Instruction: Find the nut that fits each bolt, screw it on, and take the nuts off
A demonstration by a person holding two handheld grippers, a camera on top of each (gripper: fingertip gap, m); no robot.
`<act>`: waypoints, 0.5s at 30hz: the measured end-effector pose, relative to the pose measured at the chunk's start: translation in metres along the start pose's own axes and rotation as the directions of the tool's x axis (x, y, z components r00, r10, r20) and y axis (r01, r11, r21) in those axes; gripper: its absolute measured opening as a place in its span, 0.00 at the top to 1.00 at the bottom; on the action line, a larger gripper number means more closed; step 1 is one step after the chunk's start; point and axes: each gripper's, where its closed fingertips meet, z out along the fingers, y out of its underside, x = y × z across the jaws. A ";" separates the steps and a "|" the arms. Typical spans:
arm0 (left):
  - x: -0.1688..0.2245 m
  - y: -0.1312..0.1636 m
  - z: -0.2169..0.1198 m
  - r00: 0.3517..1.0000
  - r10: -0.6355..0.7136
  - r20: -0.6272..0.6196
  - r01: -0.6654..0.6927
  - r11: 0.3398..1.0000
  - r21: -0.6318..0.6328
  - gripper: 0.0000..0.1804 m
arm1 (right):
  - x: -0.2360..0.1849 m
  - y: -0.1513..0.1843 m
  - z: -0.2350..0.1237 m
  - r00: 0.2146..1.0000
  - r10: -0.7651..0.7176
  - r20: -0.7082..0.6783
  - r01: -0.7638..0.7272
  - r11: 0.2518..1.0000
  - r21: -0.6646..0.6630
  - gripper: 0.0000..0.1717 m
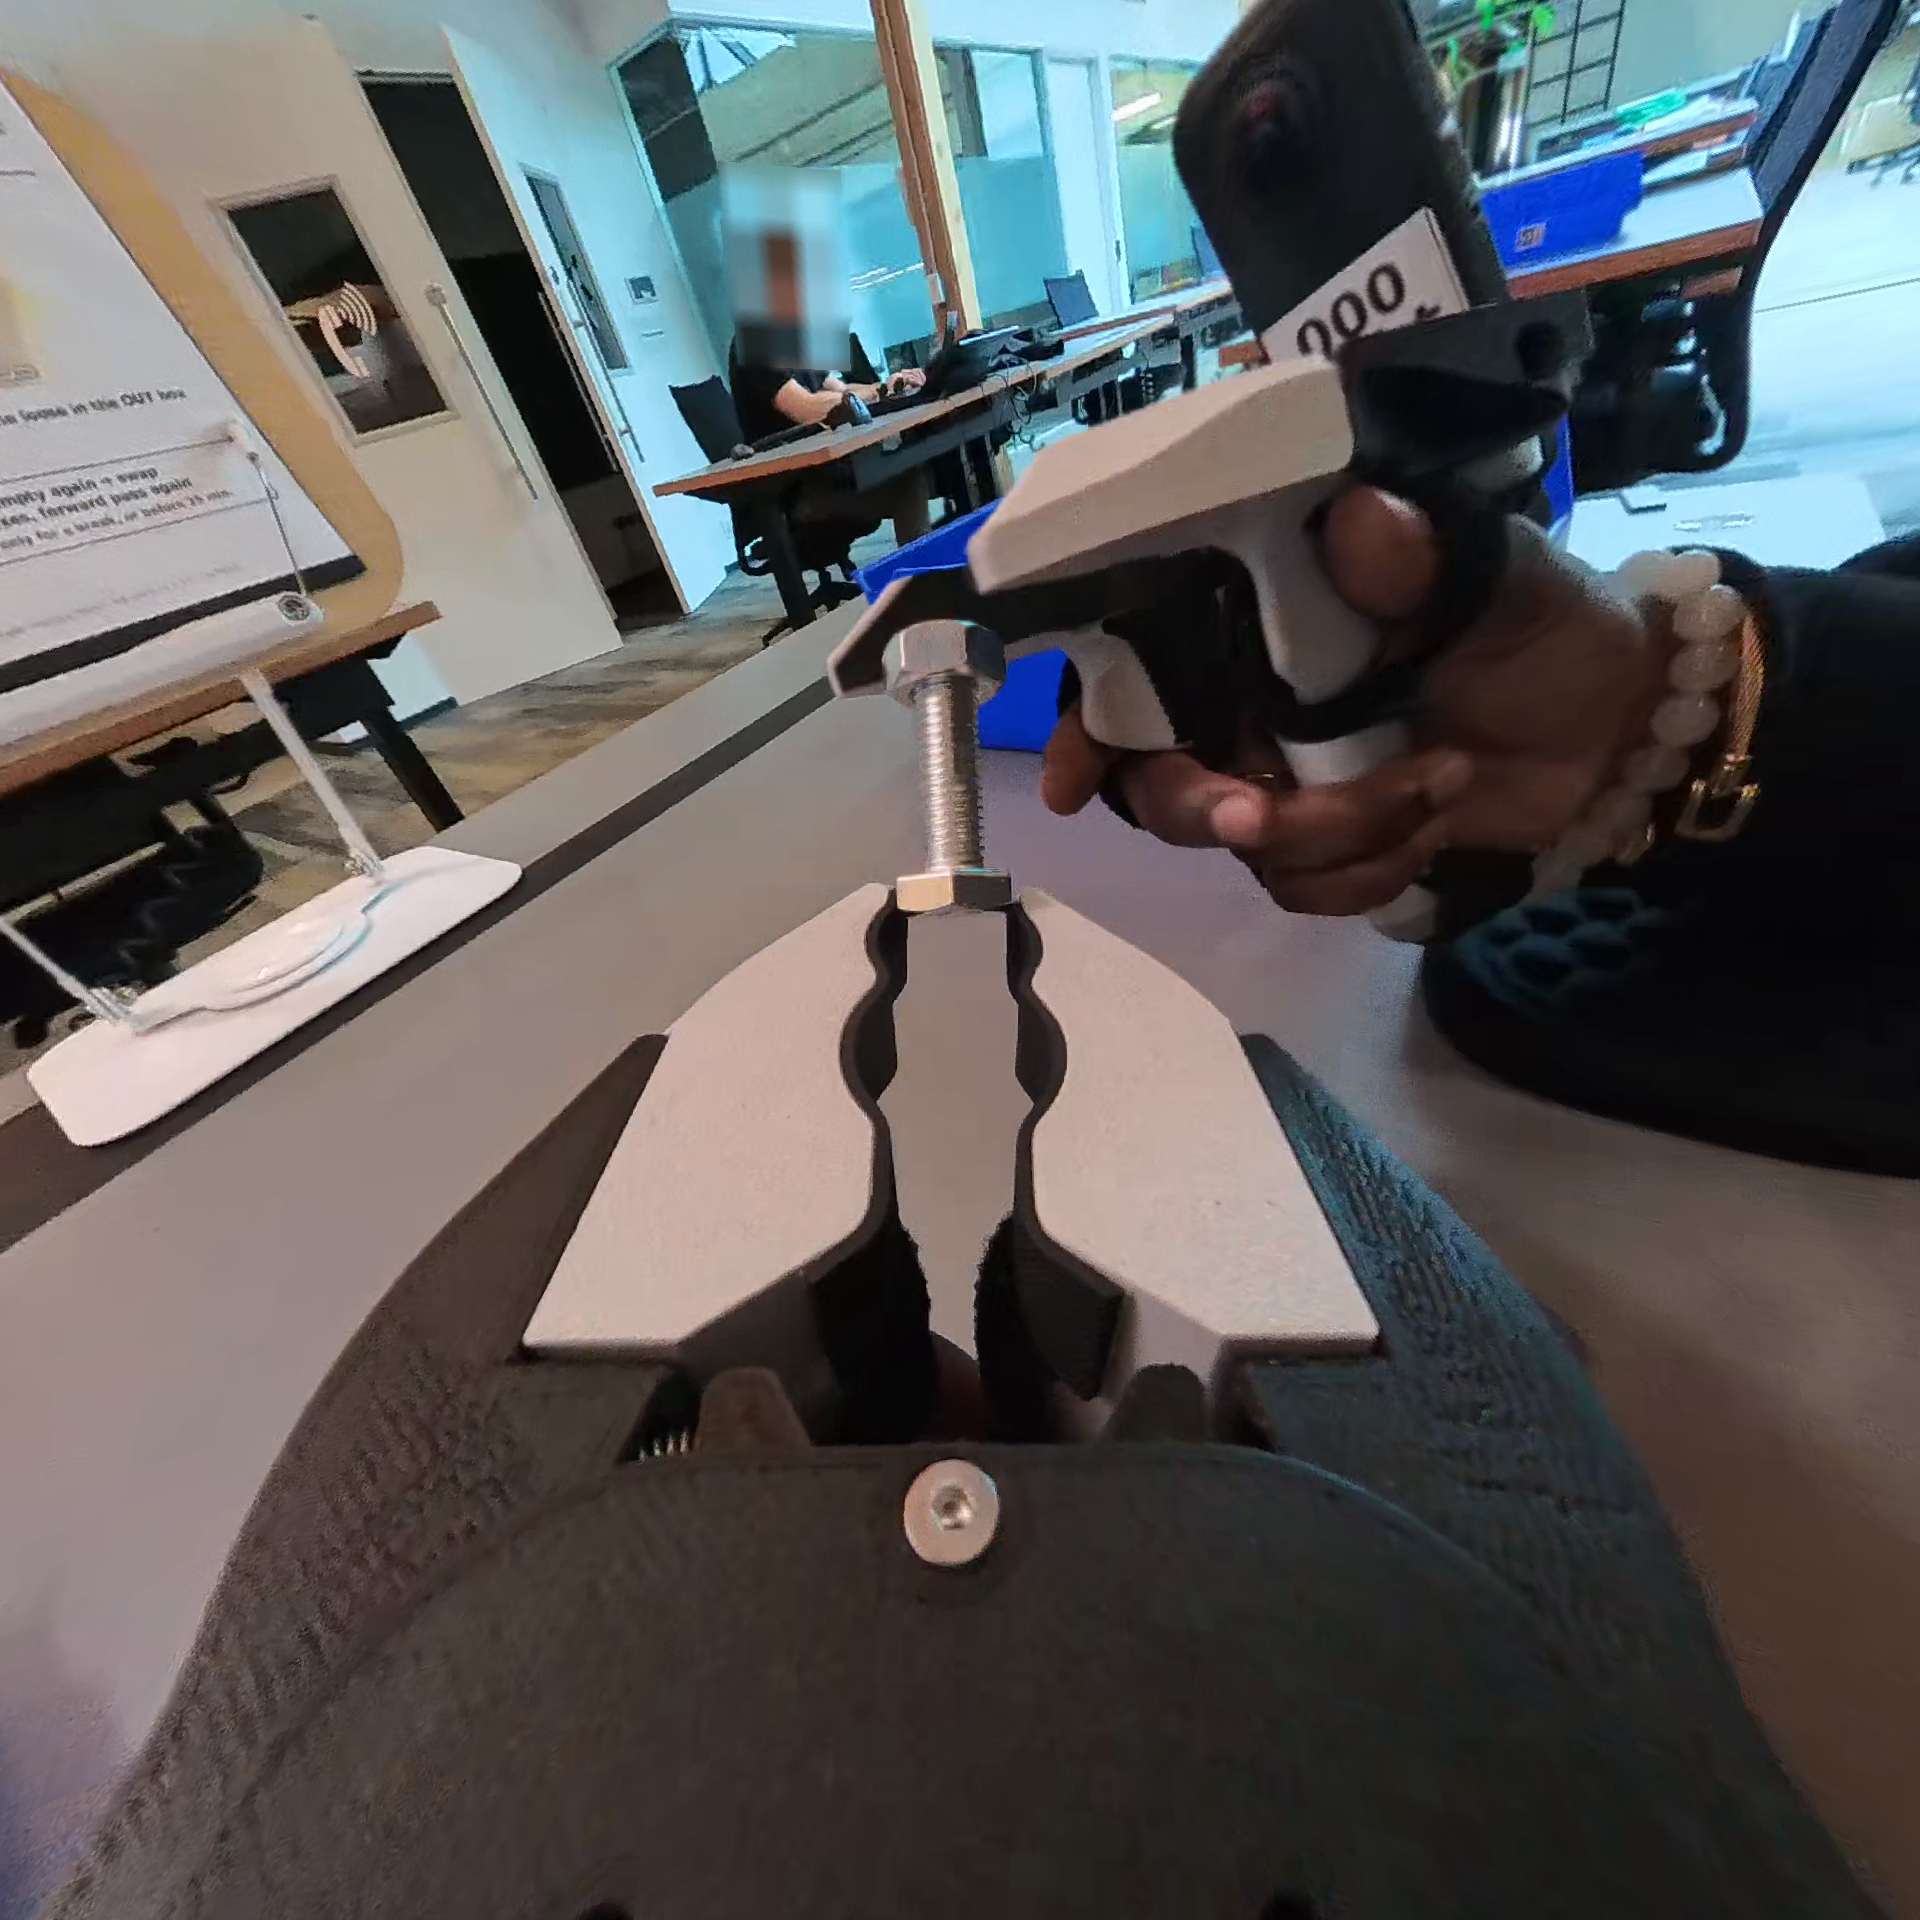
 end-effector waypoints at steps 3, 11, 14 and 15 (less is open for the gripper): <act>-0.001 0.001 0.000 1.000 0.000 0.004 0.000 1.000 -0.007 0.90 | 0.002 0.003 -0.001 1.000 -0.021 -0.018 0.020 0.999 -0.025 0.85; 0.025 -0.025 -0.009 0.935 -0.191 -0.299 0.236 0.964 0.123 0.90 | -0.025 -0.003 -0.006 0.983 -0.133 0.124 0.135 0.991 -0.009 0.89; 0.051 -0.040 -0.023 0.711 -0.359 -0.605 0.489 0.870 0.059 0.90 | -0.047 -0.005 -0.010 0.946 -0.233 0.224 0.233 0.972 0.028 0.89; 0.058 -0.046 -0.029 0.602 -0.396 -0.693 0.564 0.825 0.018 0.90 | -0.055 -0.006 -0.012 0.932 -0.250 0.262 0.246 0.968 0.049 0.89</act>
